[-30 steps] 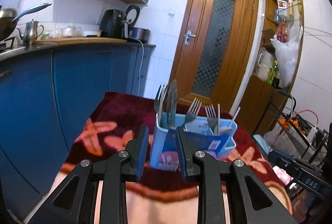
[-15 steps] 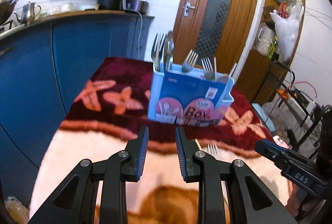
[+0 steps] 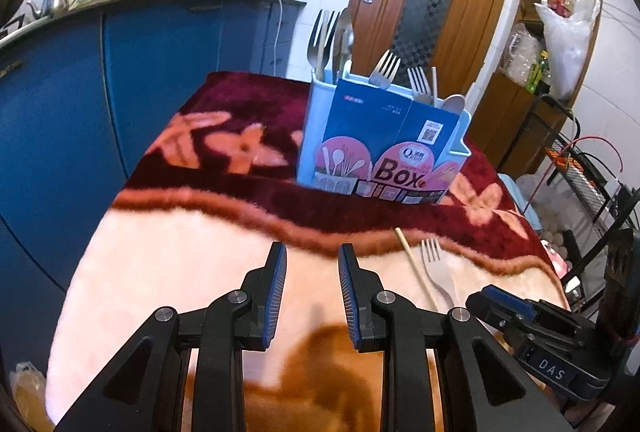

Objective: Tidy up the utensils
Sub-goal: 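Grasp the white plastic fork with the right tool while the left tool reaches toward the last chopstick, then grasp the last wooden chopstick with the left tool while the right tool lifts the white fork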

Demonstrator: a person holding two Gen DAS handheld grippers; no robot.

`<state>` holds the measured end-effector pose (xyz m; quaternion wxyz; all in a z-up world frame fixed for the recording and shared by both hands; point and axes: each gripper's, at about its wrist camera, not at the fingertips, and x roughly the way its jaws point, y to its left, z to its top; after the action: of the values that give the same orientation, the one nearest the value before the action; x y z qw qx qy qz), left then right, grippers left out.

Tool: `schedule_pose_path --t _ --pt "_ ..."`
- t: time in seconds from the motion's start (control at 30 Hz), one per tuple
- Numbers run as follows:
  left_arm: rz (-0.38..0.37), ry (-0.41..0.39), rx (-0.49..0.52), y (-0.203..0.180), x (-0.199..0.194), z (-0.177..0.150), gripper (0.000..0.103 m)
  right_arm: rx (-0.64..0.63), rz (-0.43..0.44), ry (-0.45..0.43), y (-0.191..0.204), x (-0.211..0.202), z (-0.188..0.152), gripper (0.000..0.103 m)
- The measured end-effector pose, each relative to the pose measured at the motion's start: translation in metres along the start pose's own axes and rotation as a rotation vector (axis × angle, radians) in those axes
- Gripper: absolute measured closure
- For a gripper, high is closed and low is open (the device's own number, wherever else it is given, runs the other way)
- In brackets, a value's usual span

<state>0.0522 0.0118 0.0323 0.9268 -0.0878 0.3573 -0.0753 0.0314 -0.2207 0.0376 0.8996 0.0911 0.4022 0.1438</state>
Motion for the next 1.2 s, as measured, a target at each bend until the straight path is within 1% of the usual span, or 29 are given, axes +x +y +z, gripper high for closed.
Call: schedule_pose_path --t 0.53,0.6,0.63,0.67,0.7,0.73,0.83,0.97,1.2 --pt "-0.005 0.021 -0.027 0.009 0.007 -0.004 0.076 -0.032 -0.032 0.065 0.006 0.022 -0.002 0.070" --pt "-0.009 0.024 -0.025 0.008 0.008 -0.004 0.076 -0.048 -0.050 0.065 0.008 0.024 -0.002 0.079" --pt "-0.011 0.026 -0.022 0.006 0.009 -0.005 0.076 -0.058 -0.066 0.063 0.009 0.025 -0.001 0.081" --pt "-0.012 0.028 -0.020 0.006 0.009 -0.005 0.076 -0.063 -0.069 0.061 0.009 0.026 -0.001 0.084" --pt "-0.014 0.032 -0.015 0.004 0.009 -0.005 0.076 -0.063 -0.070 0.060 0.008 0.026 -0.001 0.091" --pt "-0.016 0.034 -0.011 0.002 0.009 -0.006 0.076 -0.058 -0.070 0.058 0.007 0.026 0.000 0.093" --pt "-0.022 0.042 0.003 -0.004 0.009 -0.006 0.076 -0.023 -0.042 0.049 -0.001 0.023 0.001 0.095" --pt "-0.041 0.057 0.016 -0.013 0.010 -0.005 0.076 0.016 -0.014 0.004 -0.011 0.011 0.000 0.095" --pt "-0.102 0.125 0.025 -0.035 0.020 -0.006 0.076 0.038 -0.004 -0.053 -0.025 -0.012 0.002 0.095"
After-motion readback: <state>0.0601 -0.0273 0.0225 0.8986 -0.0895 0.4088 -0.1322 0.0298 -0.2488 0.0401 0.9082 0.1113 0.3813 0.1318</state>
